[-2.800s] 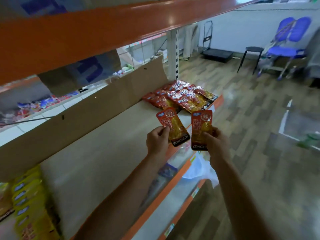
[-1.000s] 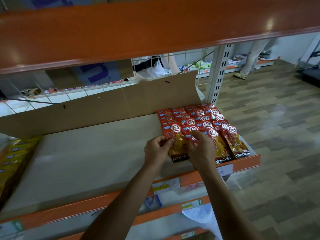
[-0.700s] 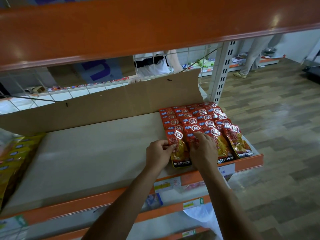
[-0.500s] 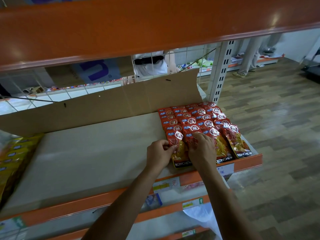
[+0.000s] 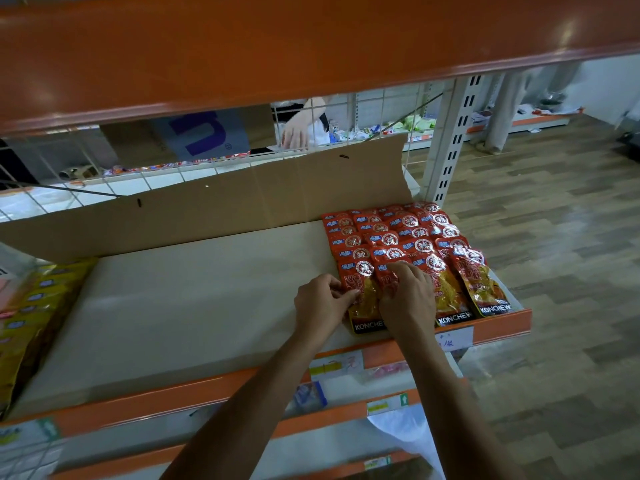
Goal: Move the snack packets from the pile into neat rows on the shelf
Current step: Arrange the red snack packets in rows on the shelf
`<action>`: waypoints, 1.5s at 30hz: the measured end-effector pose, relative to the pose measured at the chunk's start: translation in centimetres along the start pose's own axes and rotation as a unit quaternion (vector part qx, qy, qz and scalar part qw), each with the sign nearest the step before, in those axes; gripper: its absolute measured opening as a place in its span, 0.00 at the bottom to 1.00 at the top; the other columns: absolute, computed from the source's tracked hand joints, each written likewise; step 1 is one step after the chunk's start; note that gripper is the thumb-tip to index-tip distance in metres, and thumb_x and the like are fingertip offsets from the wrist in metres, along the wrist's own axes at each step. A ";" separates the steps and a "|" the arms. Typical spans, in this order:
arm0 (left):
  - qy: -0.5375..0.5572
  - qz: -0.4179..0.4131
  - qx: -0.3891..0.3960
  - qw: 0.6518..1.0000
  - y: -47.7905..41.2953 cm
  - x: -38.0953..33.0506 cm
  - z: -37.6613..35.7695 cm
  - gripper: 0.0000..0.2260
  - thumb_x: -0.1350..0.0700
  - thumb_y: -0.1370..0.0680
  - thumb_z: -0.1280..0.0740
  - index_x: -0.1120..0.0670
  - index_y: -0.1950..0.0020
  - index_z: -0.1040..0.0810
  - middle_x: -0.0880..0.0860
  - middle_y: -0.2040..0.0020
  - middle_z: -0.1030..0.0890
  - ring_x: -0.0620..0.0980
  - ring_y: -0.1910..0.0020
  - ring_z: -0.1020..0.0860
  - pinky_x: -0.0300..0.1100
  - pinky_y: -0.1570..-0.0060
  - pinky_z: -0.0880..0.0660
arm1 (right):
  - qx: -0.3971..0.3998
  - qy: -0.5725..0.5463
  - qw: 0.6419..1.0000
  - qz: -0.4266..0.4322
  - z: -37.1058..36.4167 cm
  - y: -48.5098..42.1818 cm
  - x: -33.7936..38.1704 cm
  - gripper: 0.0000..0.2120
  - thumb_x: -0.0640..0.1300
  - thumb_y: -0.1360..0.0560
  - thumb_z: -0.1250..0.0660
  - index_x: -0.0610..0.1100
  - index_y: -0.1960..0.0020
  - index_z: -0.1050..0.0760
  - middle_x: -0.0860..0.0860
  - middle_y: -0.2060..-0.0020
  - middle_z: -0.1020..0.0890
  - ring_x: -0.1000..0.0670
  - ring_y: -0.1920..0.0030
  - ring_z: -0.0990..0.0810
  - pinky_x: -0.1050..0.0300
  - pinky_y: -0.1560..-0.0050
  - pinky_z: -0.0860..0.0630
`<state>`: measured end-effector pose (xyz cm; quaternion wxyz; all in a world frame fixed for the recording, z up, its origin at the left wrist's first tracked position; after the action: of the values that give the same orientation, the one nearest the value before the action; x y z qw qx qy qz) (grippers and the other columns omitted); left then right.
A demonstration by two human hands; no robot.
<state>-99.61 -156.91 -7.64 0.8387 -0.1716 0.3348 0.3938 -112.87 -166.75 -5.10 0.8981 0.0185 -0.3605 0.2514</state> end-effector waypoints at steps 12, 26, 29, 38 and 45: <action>-0.051 -0.049 -0.072 0.995 2.3 4.0 6.7 0.13 0.48 0.23 0.33 0.52 0.42 0.21 0.49 0.46 0.18 0.45 0.47 0.21 0.38 0.48 0.26 | 0.050 -0.010 0.995 0.084 -5.6 3.5 7.1 0.20 0.36 0.25 0.37 0.43 0.34 0.28 0.48 0.35 0.26 0.47 0.34 0.33 0.57 0.37 0.36; -0.109 0.000 -0.217 0.970 11.7 20.7 25.5 0.14 0.57 0.28 0.31 0.59 0.43 0.20 0.58 0.47 0.18 0.61 0.47 0.22 0.49 0.49 0.25 | 0.148 -0.057 0.957 0.244 -18.7 18.8 25.8 0.19 0.33 0.27 0.36 0.39 0.37 0.24 0.45 0.39 0.22 0.44 0.35 0.29 0.57 0.36 0.35; -0.122 0.020 -0.228 0.966 14.2 25.2 29.6 0.14 0.57 0.27 0.30 0.58 0.43 0.20 0.58 0.47 0.19 0.61 0.47 0.22 0.50 0.49 0.25 | 0.158 -0.070 0.946 0.273 -21.6 22.8 29.9 0.18 0.31 0.31 0.33 0.37 0.42 0.22 0.42 0.43 0.19 0.39 0.40 0.25 0.52 0.38 0.31; -0.152 0.075 -0.308 0.936 20.8 35.4 40.0 0.18 0.57 0.27 0.29 0.58 0.38 0.22 0.57 0.42 0.19 0.60 0.42 0.23 0.52 0.44 0.24 | 0.199 -0.084 0.917 0.335 -29.1 32.3 40.1 0.11 0.37 0.28 0.33 0.40 0.46 0.21 0.43 0.50 0.18 0.38 0.46 0.23 0.47 0.47 0.26; -0.163 0.161 -0.332 0.915 22.8 42.3 46.3 0.20 0.52 0.24 0.31 0.55 0.33 0.26 0.56 0.36 0.23 0.59 0.36 0.27 0.51 0.38 0.29 | 0.250 -0.086 0.889 0.374 -34.1 36.9 46.9 0.11 0.37 0.27 0.33 0.42 0.44 0.21 0.47 0.48 0.18 0.42 0.44 0.24 0.52 0.46 0.28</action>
<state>-77.80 -93.89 -4.47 0.7018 -0.3176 0.0662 0.6343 -79.45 -106.69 -4.98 0.6689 0.1277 -0.3423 0.6474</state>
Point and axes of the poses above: each hand's wrist, its own y-axis away from the middle knuckle, its own z-axis out of the back of the hand, x = y × z, the point moved 8 cm from there along -y, towards the middle knuckle
